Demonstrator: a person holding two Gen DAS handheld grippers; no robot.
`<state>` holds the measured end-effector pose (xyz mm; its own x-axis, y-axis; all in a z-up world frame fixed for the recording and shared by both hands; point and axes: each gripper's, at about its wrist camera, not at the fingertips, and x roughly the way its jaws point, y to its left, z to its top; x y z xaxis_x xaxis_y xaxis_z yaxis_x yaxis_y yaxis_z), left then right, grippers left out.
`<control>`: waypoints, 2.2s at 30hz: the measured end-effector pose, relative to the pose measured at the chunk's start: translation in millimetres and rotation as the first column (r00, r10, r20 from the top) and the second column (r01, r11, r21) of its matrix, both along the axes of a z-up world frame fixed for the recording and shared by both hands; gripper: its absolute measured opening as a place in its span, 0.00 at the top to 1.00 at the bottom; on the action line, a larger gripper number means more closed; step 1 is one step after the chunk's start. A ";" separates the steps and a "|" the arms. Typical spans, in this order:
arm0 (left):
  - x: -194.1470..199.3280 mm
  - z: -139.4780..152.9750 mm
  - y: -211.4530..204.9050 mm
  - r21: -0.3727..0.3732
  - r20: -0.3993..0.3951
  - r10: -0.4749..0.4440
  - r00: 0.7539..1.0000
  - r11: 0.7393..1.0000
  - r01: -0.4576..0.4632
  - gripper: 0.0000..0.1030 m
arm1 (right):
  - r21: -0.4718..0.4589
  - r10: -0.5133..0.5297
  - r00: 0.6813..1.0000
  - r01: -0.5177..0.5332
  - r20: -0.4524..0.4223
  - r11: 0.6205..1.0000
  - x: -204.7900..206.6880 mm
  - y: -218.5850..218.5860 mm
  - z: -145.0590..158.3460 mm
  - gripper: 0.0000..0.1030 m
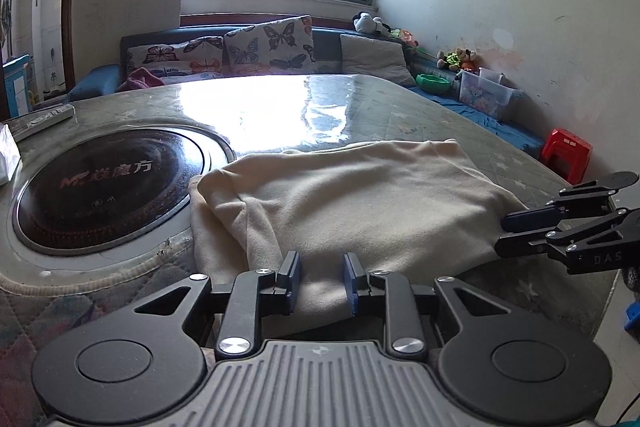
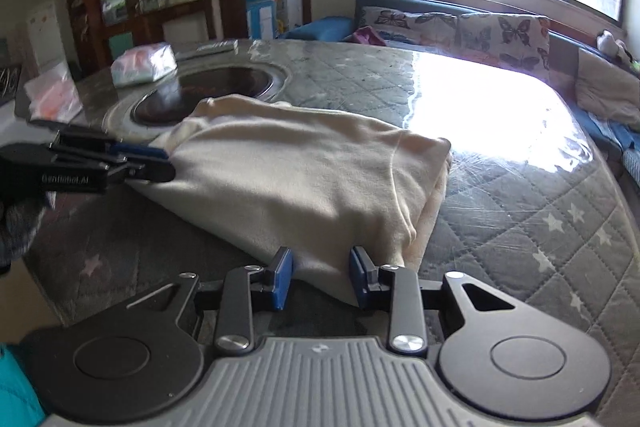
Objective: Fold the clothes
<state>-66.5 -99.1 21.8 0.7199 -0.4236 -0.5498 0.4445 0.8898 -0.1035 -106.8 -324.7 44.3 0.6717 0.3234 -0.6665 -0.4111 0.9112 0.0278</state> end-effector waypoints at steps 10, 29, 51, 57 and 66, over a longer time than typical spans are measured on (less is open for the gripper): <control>19.6 16.2 4.5 -0.003 0.030 0.013 0.999 1.000 -0.013 0.74 | 0.113 -0.015 0.997 0.006 0.081 0.994 32.2 -3.2 30.4 0.69; 73.9 11.5 -2.2 0.044 -0.036 0.056 0.998 0.998 -0.055 0.74 | 0.101 -0.134 0.991 0.131 0.021 0.986 108.8 -16.4 6.4 0.69; 106.5 8.6 -34.9 0.084 -0.023 0.020 1.000 0.996 -0.018 0.73 | 0.067 -0.102 0.995 0.100 0.020 0.993 138.7 9.4 7.8 0.68; 113.5 4.8 -37.6 0.095 -0.040 0.038 0.998 0.995 -0.034 0.68 | 0.011 -0.112 0.994 0.112 0.006 0.994 150.9 20.2 -2.9 0.61; 89.0 17.9 -24.2 0.059 -0.024 0.068 0.997 0.996 -0.067 0.42 | 0.041 -0.104 0.991 0.101 0.080 0.994 113.7 21.8 12.6 0.29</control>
